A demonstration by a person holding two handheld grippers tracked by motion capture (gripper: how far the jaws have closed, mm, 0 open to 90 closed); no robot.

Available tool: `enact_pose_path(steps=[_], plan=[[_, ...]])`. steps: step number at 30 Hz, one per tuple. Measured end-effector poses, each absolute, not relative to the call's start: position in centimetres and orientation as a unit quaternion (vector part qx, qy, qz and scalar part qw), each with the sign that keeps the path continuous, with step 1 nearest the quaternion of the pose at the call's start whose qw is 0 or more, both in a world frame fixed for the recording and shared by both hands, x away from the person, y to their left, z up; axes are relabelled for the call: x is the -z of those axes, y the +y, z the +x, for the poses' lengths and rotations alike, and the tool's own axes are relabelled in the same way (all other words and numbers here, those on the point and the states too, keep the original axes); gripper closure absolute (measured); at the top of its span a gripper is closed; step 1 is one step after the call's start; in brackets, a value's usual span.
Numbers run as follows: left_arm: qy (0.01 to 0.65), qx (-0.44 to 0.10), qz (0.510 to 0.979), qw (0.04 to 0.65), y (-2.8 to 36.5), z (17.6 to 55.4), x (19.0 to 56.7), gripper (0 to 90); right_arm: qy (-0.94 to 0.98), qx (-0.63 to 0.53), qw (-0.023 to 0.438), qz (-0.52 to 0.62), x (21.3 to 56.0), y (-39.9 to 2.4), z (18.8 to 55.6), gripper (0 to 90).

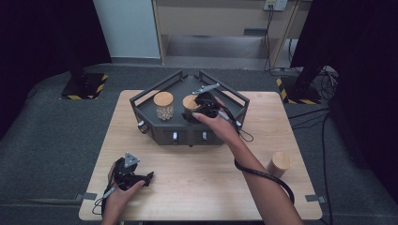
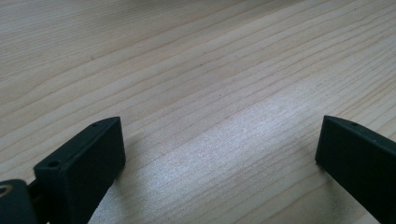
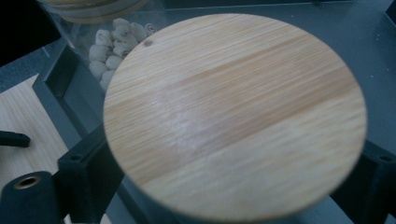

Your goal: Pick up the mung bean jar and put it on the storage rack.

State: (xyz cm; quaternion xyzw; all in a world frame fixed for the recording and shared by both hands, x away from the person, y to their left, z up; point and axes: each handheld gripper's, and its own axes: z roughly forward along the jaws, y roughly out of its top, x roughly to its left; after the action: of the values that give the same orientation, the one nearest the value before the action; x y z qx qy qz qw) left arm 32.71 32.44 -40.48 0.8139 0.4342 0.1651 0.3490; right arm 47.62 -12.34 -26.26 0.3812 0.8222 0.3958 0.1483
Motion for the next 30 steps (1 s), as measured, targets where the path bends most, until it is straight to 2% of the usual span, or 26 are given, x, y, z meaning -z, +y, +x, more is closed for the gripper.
enact_pose_path(steps=[14, 30], plan=[[0.435, -0.166, 0.814, 0.349, 32.4, 32.7, 40.5, 0.0, 0.822, -0.407, 0.152, 0.367, 25.2, -13.4, 45.4, 4.9], [0.435, -0.166, 0.813, 0.349, 32.4, 32.7, 40.5, 0.1, 0.822, -0.404, 0.167, 0.365, 24.7, -14.7, 44.2, 4.9]])
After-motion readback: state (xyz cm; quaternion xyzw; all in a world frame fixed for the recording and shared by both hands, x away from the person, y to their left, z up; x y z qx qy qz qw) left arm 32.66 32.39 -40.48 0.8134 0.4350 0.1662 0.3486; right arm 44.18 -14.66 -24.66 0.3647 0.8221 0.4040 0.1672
